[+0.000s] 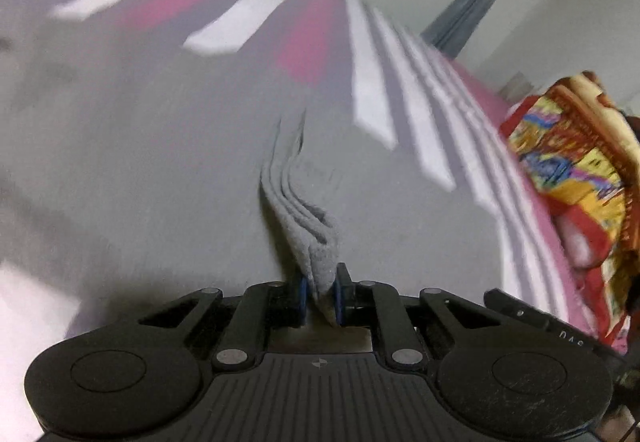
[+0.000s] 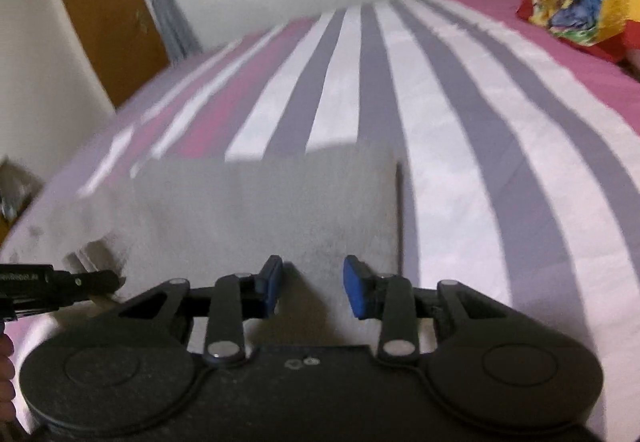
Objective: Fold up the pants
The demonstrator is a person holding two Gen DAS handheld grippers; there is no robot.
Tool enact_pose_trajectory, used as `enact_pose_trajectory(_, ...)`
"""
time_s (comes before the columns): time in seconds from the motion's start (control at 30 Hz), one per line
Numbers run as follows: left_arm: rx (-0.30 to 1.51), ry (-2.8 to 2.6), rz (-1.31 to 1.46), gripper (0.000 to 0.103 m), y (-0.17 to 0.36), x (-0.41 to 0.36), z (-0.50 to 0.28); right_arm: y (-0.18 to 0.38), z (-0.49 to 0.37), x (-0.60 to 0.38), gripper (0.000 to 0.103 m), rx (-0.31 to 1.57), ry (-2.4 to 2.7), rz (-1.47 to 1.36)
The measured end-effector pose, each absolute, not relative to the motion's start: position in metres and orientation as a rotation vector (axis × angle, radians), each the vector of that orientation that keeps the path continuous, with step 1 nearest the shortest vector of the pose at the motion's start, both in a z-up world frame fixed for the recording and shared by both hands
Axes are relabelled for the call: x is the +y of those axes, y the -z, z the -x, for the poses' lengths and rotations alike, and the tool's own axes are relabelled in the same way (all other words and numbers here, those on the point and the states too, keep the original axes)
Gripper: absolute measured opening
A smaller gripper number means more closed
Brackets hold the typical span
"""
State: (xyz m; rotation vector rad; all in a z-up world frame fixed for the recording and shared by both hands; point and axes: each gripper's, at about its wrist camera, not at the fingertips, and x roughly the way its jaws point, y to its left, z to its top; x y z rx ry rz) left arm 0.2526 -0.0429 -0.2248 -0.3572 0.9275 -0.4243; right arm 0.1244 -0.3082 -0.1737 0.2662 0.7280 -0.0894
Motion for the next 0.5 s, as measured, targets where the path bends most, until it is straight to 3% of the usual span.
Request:
enact_pose_trajectory(0.17,0.918,0.414,0.387,0.015,0.208,-0.044,-0.26,0.169,-0.132,-0.3,0.035,0.771,0.062,-0.206)
enact_pose_trajectory(0.23,0.89,0.398,0.381,0.031,0.199,-0.044,-0.258,0.157,-0.132,-0.296,0.035,0.72,0.049,-0.208)
enact_pose_trajectory(0.27,0.886,0.362,0.372,0.044,0.2,-0.042,-0.257,0.157,-0.134,-0.293,0.037,0.715,0.051,-0.19)
enact_pose_trajectory(0.37,0.935,0.33,0.358,0.046,0.21,-0.037,-0.26,0.174,-0.145,-0.285,0.037,0.807,0.027,-0.18)
enact_pose_trajectory(0.5,0.905,0.302,0.375,0.046,0.198,-0.017,-0.252,0.17,-0.141,-0.28,0.037,0.781,0.025,-0.187)
